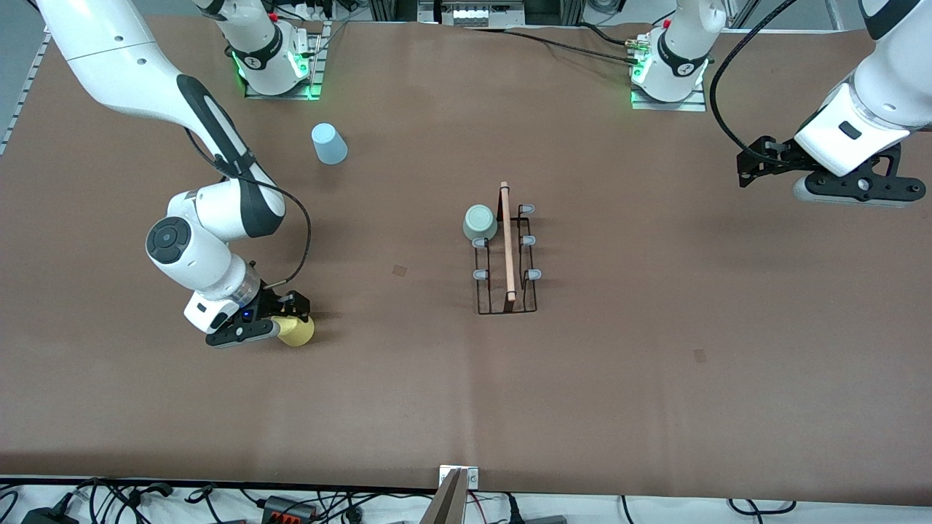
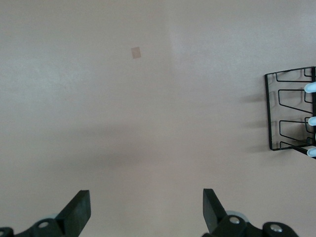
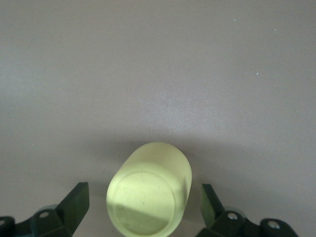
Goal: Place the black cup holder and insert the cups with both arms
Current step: 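Lower the right gripper and grasp the yellow cup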
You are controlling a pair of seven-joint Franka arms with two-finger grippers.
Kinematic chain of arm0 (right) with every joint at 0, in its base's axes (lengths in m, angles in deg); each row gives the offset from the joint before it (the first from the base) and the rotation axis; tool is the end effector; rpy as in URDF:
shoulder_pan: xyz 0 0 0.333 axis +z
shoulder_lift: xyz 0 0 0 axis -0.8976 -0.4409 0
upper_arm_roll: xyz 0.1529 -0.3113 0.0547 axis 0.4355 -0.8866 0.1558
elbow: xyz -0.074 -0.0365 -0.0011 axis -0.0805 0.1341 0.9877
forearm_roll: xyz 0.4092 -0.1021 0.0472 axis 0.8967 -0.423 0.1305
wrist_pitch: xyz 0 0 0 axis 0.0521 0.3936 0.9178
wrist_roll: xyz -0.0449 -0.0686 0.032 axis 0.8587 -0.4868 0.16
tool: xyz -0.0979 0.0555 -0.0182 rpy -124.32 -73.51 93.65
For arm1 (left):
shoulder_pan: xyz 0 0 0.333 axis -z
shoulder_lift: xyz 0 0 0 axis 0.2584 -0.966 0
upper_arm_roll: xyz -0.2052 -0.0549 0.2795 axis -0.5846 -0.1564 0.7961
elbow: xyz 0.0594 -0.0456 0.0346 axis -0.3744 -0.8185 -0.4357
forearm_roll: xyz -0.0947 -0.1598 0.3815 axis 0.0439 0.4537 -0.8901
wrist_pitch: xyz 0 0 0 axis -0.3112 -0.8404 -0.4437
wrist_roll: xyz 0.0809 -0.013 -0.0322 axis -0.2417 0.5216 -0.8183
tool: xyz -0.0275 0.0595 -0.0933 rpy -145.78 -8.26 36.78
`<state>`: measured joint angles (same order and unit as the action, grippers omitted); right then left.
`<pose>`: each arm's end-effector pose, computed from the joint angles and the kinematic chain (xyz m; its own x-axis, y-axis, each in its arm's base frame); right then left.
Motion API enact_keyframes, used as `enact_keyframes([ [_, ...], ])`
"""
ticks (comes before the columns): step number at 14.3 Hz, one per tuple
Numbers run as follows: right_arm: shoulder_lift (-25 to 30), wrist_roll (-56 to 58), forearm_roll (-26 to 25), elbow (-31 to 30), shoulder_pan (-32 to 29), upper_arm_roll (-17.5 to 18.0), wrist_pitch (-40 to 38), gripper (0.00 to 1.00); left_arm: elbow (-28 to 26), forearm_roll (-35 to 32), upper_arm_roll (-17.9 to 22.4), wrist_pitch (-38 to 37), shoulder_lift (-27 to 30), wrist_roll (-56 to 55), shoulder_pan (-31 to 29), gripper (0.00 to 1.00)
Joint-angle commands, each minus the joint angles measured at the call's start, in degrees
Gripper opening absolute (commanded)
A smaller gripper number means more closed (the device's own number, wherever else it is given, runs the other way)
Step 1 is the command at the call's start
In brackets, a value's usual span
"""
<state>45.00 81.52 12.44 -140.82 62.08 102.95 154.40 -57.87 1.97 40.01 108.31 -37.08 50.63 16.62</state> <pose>0.7078 0.1339 0.2266 0.9584 0.1912 0.2121 0.2131 -0.9733 -0.0855 0.5795 -0.0747 0.6183 0.9956 -0.0767 -0.0529 -0.0787 -0.9962 -0.0363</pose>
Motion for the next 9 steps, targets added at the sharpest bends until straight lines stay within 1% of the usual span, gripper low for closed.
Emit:
enact_keyframes([
  [1, -2.3, 1.1, 0.6, 0.5, 0.1, 0.0, 4.0, 1.00, -0.1, 0.8, -0.2, -0.8, 0.8, 0.0, -0.4, 1.00],
  [3, -2.7, 0.9, 0.6, 0.5, 0.2, 0.0, 5.5, 1.00, -0.1, 0.8, -0.1, -0.8, 0.8, 0.0, -0.4, 1.00],
  [7, -2.9, 1.3, 0.5, 0.4, 0.2, -0.1, 5.3, 1.00, -0.1, 0.8, -0.1, -0.8, 0.8, 0.0, -0.4, 1.00],
  [8, -2.9, 1.7, 0.5, 0.3, 0.2, -0.2, 5.2, 0.91, -0.1, 0.8, -0.2, -0.8, 0.8, 0.0, -0.4, 1.00],
  [9, -2.8, 1.8, 0.5, 0.2, 0.2, -0.2, 5.1, 0.73, -0.1, 0.8, -0.2, -0.9, 0.8, 0.0, -0.4, 1.00],
])
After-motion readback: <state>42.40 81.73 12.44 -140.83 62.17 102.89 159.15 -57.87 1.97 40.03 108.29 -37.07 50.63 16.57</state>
